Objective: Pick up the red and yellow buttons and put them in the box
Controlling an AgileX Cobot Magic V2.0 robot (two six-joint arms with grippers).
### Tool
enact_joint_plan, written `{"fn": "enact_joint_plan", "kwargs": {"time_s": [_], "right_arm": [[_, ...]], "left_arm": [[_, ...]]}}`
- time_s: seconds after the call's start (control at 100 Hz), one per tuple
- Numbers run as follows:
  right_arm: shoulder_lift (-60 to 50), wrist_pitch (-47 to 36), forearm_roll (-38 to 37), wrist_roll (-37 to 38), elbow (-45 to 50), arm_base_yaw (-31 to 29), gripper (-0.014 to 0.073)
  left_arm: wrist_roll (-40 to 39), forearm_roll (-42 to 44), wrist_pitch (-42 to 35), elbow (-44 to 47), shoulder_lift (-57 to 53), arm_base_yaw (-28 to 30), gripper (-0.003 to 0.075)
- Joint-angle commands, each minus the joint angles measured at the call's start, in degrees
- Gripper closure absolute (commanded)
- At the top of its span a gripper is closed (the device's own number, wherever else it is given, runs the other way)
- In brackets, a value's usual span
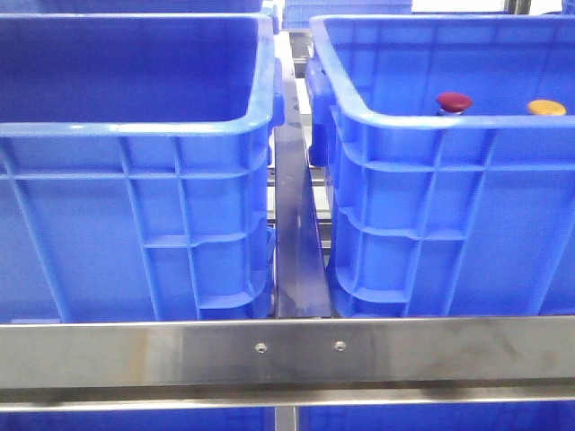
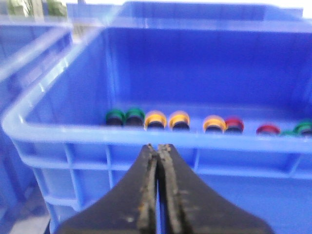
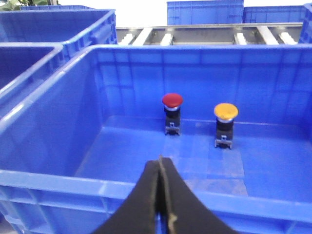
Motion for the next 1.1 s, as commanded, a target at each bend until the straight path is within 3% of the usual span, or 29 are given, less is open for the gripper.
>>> {"fn": "enact_joint_plan", "kwargs": {"time_s": [0.0,0.95,1.09], "right_arm": [[0.5,1.1,0.7,-0.6,-1.4,-0.4,0.0664],[0.5,2.7,0.7,-0.6,-1.4,-0.4,0.0664],[0.5,2.6,0.7,-0.6,-1.4,2.0,0.0664]], "left_arm": [[-0.7,0.2,-2.7,3.0,-1.2,0.1,0.074],[-0.7,0.3,-2.3,3.0,-1.8,0.0,0.074],[-0.7,0.3,-2.3,3.0,-1.8,0.0,0.074]]}}
